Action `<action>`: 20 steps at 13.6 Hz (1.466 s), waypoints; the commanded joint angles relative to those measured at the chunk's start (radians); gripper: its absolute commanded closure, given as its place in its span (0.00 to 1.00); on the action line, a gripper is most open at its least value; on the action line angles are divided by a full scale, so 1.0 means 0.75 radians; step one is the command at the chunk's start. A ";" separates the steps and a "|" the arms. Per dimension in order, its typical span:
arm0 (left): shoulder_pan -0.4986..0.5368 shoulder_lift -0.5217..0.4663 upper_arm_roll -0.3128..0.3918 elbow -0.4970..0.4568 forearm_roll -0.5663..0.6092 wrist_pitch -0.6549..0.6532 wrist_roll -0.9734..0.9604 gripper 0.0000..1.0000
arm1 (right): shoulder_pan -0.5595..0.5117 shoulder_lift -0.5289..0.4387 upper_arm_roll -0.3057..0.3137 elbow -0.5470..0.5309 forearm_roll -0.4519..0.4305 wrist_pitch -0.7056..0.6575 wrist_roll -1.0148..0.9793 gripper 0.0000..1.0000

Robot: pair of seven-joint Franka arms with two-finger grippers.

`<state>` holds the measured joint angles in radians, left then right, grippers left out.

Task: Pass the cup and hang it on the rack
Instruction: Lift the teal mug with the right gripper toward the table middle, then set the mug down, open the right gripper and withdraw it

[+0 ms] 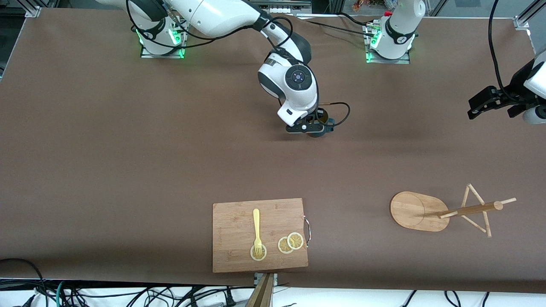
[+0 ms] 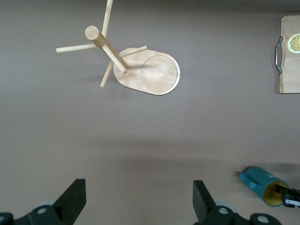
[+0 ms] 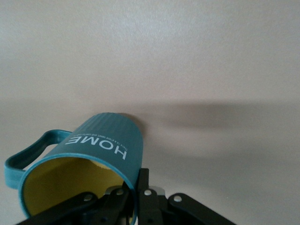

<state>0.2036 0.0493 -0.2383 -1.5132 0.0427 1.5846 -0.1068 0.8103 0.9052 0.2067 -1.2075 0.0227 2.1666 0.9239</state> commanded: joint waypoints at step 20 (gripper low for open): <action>0.021 -0.147 -0.007 -0.534 0.015 0.194 0.034 0.00 | -0.309 -0.346 -0.034 0.221 -0.028 -0.745 -0.427 0.00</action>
<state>0.2132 0.0479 -0.2319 -1.8041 0.0428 1.7084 -0.1067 0.6296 0.6962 0.1785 -1.0169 0.0087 1.6709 0.6994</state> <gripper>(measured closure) 0.000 0.000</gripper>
